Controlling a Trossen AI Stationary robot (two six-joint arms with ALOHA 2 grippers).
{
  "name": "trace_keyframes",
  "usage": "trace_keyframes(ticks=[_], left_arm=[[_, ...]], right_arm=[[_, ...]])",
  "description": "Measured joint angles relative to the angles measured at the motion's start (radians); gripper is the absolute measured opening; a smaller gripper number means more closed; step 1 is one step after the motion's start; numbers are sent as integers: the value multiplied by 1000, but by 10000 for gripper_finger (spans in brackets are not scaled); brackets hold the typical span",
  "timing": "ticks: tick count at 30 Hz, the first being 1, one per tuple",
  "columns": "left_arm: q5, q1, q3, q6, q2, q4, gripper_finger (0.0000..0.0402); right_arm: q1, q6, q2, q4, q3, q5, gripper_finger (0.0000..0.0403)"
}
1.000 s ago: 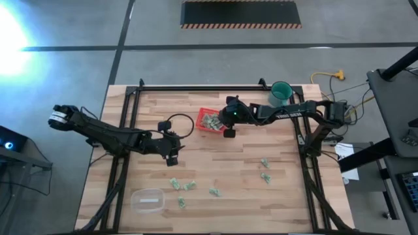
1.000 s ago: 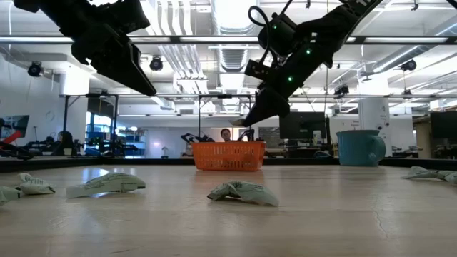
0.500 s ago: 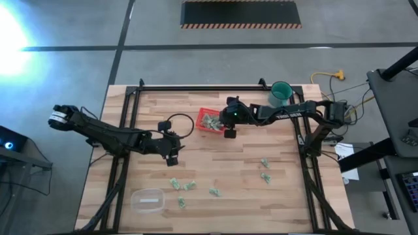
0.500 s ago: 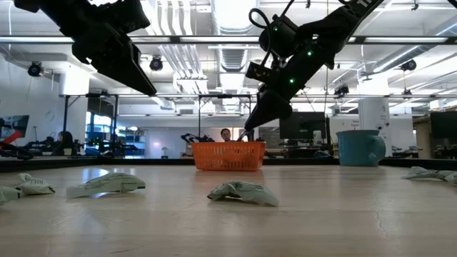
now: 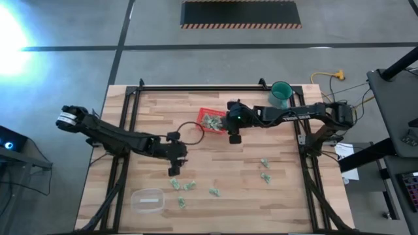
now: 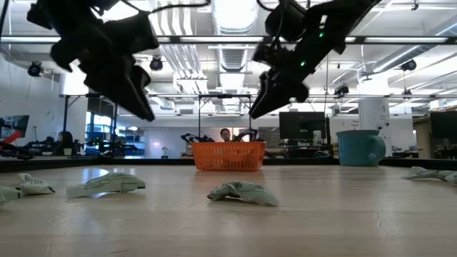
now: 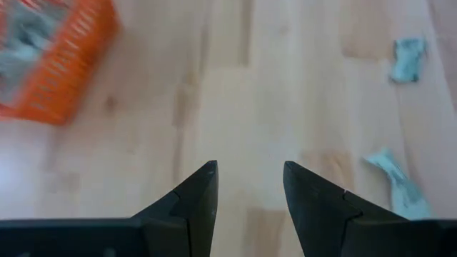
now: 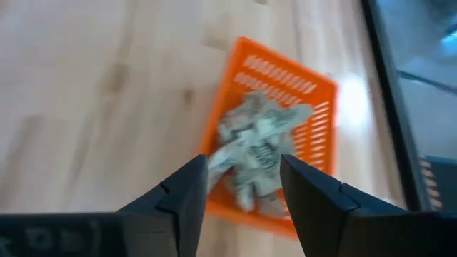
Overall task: Pick and place items into bin
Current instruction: Put the stevia packet into the orange bin
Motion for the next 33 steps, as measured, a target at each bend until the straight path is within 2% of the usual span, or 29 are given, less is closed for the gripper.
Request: trace_keyframes(ticks=[6,9,18,26,33], left_arm=[[22,-10,29,-75,52,8,143],[22,-38,49,-107,71,6,143],[18,-192,119,-185,177,37,143],[-54,-300,209,-261,307,32,143],[-111,-315,277,-267,402,-64,143]], right_arm=[[42,58,-76,-133,-17,-22,155],[53,76,-118,-138,-49,-22,150],[54,100,-253,-123,-144,-21,138],[54,139,-349,-118,-200,-21,139],[54,152,-357,-119,-206,-21,134]])
